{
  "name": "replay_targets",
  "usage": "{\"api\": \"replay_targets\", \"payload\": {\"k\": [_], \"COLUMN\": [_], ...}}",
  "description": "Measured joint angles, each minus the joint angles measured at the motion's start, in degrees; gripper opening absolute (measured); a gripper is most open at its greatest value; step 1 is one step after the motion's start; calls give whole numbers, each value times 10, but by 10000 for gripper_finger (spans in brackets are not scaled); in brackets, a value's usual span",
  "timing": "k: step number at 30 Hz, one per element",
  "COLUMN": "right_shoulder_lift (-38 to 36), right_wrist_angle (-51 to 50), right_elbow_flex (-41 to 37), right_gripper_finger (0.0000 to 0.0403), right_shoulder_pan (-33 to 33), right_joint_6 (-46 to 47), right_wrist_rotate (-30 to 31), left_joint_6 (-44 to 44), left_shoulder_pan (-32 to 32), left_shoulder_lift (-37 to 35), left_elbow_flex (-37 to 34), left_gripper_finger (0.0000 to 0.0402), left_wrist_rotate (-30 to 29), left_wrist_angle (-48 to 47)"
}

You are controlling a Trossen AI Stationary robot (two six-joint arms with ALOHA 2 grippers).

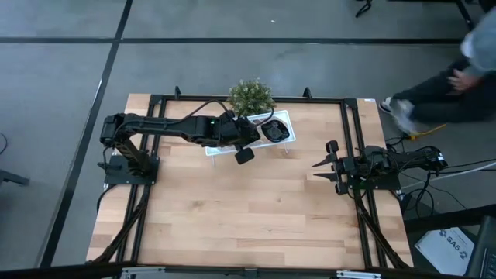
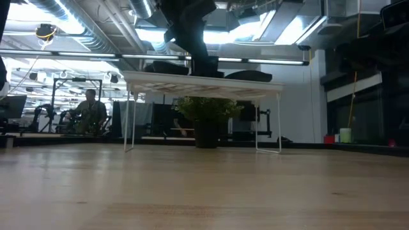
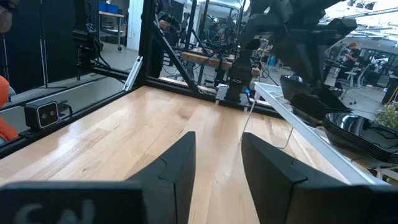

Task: Pick & Place Mini shaped plates
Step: Stack the square plate on top of the square plate on the shelf, then return to Home Position

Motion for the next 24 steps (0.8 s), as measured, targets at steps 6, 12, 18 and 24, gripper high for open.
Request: {"api": "replay_targets", "payload": {"k": [6,12,18,24], "right_shoulder_lift": [0,0,0,0], "right_wrist_angle": [0,0,0,0], "right_elbow_flex": [0,0,0,0], "right_gripper_finger": [129,129,129,129], "right_shoulder_pan": [0,0,0,0], "right_joint_6": [0,0,0,0], "right_wrist_rotate": [0,0,0,0], "left_joint_6": [0,-5,19,73], "left_shoulder_pan": [0,0,-2,-26], "left_shoulder_lift": [0,0,0,0], "left_elbow_flex": [0,0,0,0], "left_gripper_finger": [96,98,96,95], "left_wrist_rotate": [-2,14,12,-3], "left_wrist_angle": [30,32,32,44]}}
